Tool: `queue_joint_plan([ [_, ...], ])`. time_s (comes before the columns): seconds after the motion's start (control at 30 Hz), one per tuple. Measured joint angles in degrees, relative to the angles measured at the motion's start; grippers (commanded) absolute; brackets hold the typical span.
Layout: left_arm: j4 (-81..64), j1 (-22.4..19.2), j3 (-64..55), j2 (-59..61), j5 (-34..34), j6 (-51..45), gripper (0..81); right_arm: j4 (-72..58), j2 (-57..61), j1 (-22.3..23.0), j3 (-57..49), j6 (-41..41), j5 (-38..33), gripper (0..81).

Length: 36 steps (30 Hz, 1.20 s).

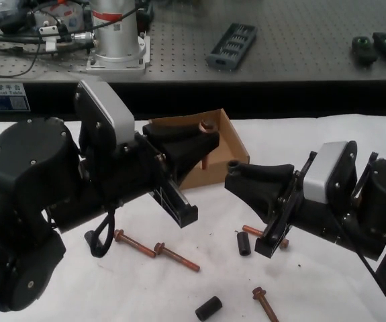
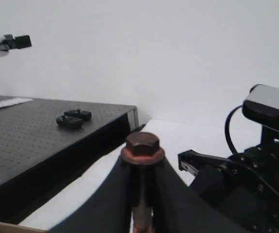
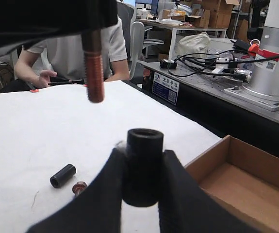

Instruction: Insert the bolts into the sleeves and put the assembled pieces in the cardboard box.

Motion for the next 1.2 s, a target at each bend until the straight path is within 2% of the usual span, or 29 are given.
queue_joint_plan([
  [0.3, -7.6, 0.1, 0.0, 0.6, -1.5, -0.9, 0.6, -4.7, 3.4, 0.0, -0.4, 1.3, -3.4, 5.4],
  [0.57, -13.7, 0.3, 0.0, 4.7, -1.5, -6.5, 0.6, -8.1, 3.7, 0.0, -0.5, 3.9, -7.7, 5.4],
  [0.97, -19.1, 0.3, 0.0, 7.6, 0.8, -16.2, 0.6, -8.4, 3.7, 0.0, -0.7, 4.7, -8.4, 5.4],
  [1.2, -19.1, 0.3, 0.0, 7.6, 2.7, -18.2, 0.6, -8.4, 3.7, 0.0, -0.7, 4.7, -8.4, 5.4],
])
